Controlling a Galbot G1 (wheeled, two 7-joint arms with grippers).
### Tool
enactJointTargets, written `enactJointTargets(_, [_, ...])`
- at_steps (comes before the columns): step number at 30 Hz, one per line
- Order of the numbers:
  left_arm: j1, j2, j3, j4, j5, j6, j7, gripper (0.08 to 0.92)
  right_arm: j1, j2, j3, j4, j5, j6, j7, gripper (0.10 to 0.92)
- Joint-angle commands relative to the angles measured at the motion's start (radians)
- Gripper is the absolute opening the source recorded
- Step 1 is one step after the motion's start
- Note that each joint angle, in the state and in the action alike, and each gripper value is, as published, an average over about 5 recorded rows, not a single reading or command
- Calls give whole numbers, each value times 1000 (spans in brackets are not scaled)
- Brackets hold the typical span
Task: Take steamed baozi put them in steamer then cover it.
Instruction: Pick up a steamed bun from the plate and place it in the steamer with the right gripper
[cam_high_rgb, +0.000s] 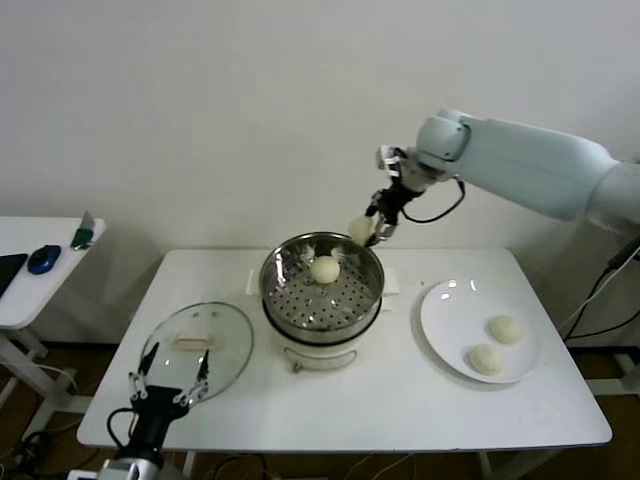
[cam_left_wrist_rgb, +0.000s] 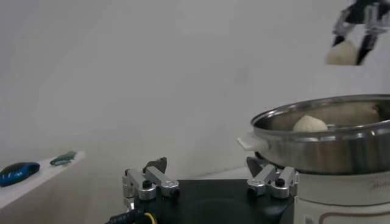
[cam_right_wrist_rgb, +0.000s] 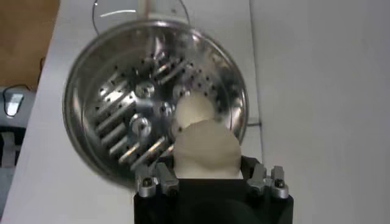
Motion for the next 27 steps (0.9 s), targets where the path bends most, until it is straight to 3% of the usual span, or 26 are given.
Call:
enactJointTargets(1, [13, 4, -1, -12, 0, -5, 0, 823, -29, 236, -43, -26, 105, -39, 49, 696])
enactJointTargets(27, [0, 9, -11, -16, -9, 2, -2, 823, -213, 365, -75, -157, -22, -34, 74, 704])
